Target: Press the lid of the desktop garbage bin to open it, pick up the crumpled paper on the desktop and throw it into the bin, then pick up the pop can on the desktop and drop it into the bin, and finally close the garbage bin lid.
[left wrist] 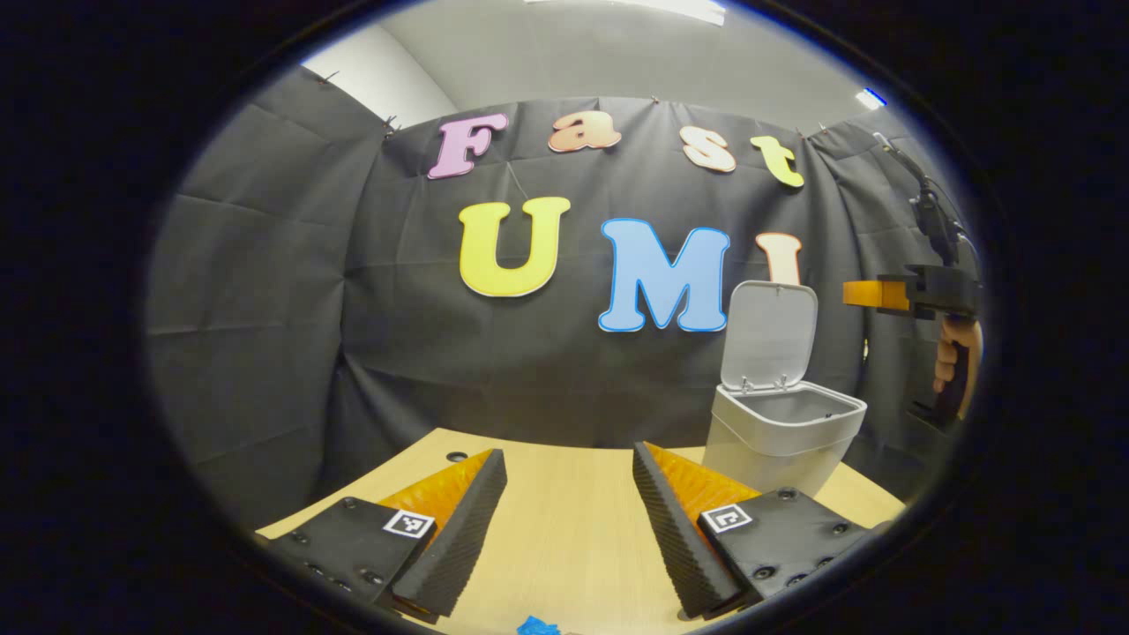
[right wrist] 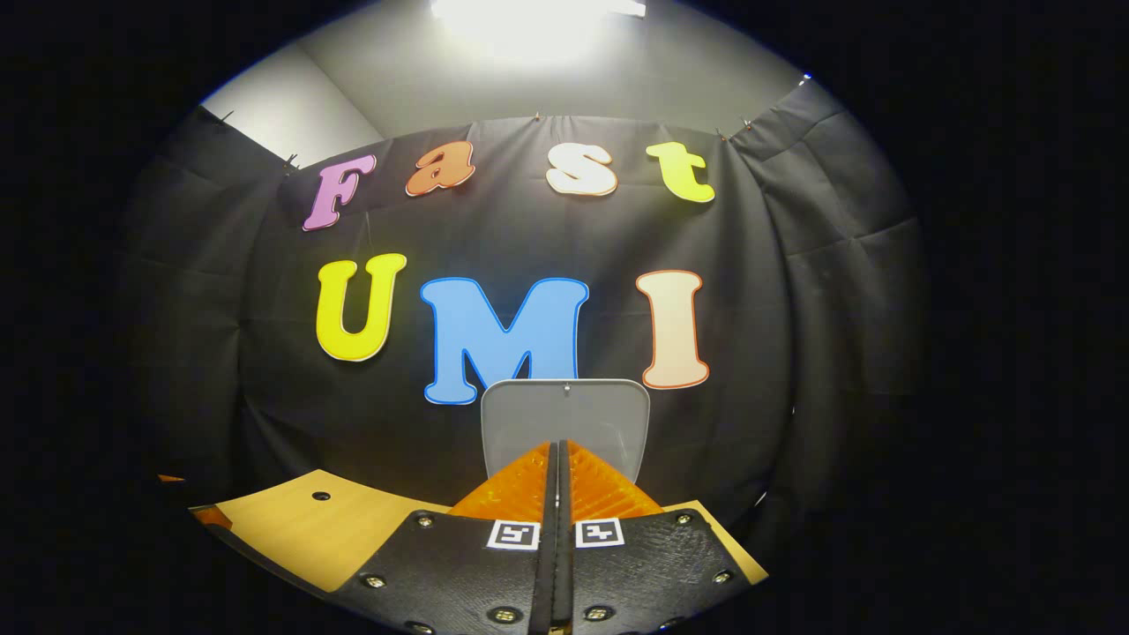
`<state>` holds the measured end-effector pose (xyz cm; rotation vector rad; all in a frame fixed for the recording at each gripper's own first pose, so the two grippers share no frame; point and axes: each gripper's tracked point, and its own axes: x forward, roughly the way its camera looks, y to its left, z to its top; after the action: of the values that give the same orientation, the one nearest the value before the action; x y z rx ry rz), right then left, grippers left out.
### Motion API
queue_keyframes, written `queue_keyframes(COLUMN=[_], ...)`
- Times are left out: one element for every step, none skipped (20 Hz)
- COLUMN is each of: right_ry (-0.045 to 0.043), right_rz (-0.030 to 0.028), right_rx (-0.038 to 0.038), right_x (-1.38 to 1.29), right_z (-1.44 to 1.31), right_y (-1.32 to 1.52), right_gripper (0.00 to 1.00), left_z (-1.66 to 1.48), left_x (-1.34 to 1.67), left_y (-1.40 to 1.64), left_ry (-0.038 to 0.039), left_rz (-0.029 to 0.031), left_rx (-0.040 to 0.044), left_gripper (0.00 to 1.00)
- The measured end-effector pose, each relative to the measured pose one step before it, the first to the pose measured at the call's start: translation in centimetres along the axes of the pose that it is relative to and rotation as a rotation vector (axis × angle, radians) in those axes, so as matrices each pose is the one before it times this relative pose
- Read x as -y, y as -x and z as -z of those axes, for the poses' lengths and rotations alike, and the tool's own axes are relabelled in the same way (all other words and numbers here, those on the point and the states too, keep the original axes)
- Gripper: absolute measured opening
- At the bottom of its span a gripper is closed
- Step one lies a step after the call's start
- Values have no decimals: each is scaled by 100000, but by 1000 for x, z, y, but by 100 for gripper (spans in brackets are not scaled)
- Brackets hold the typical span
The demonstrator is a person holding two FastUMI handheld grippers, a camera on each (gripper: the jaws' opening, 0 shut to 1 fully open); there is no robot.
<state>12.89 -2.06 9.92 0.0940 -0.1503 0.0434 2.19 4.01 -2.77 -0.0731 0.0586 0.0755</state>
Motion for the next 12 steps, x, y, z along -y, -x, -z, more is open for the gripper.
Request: queue_keyframes(right_ry=[-501, -802, -788, -469, -144, -53, -74, 236, 953, 1136, 557, 98], right_rz=[-43, -232, -83, 407, 554, 428, 272, 314, 1177, 1297, 335, -164], right_rx=[-699, -699, -406, -402, -590, -826, -570, -416, -55, 579, 1359, 1156], right_x=[-148, -88, -113, 18, 139, 45, -15, -28, 126, 227, -66, -272], right_z=[237, 294, 178, 207, 351, 579, 415, 293, 299, -12, -106, -1], right_y=[630, 671, 569, 470, 431, 512, 557, 372, 424, 398, 438, 531], right_gripper=[1, 1, 1, 1, 1, 1, 1, 1, 1, 1, 1, 1], left_z=[77, 150, 191, 246, 178, 206, 395, 492, 517, 545, 387, 350], left_x=[-10, 35, -71, -248, -181, -163, -193, -503, -452, -562, -593, -377], left_y=[103, -11, 33, 85, 60, 28, -24, -42, -66, -7, -20, 31], left_ry=[85, 73, 117, 143, 258, 361, 228, 84, 98, 203, 293, 152], left_rz=[442, 648, 472, 430, 361, 729, 546, 208, -10, -290, -167, -364], left_rx=[-324, -506, -399, -259, -304, -497, -793, -1072, -1508, -1423, -1005, -909], left_gripper=[96, 96, 96, 96, 96, 96, 96, 96, 96, 96, 96, 96])
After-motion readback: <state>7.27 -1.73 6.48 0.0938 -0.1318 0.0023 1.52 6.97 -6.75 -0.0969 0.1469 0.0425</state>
